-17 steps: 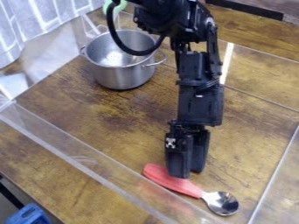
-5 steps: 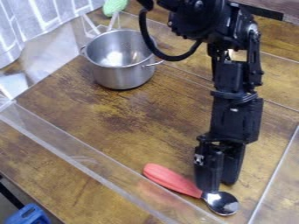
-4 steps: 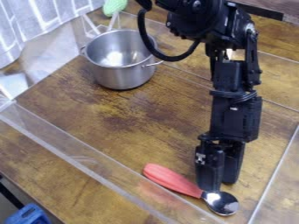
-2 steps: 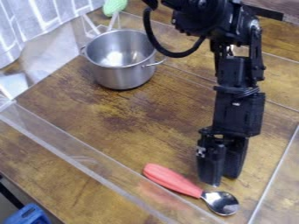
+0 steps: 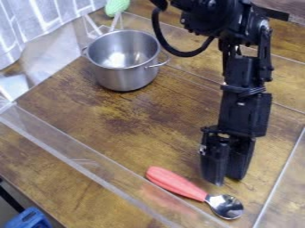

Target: Move the pink spoon to the right side of the table

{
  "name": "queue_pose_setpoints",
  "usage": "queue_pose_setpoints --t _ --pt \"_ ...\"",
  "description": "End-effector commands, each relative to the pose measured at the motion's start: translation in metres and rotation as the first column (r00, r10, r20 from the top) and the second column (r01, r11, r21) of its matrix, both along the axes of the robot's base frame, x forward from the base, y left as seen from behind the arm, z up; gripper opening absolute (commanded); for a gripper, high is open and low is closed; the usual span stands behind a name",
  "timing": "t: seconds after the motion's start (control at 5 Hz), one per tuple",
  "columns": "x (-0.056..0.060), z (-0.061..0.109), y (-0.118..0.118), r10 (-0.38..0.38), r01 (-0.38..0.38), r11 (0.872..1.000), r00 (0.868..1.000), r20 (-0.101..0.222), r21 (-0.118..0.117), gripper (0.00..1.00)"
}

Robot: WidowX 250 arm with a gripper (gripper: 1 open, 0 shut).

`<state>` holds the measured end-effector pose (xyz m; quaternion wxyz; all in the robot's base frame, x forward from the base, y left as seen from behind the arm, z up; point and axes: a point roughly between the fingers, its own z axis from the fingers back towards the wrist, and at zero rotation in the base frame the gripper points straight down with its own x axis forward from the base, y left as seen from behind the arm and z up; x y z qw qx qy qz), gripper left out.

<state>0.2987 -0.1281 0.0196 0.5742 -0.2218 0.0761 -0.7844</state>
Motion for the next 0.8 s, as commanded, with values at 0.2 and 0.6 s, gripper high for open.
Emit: queue_pose_setpoints --t 0.2,0.6 --pt "-0.002 -0.014 0.003 -0.020 0.020 1.000 1.000 -0.023 0.007 0.00" --pt "0.005 -0.015 0.008 0.036 -0.036 0.999 0.999 -0.031 -0.008 0.00"
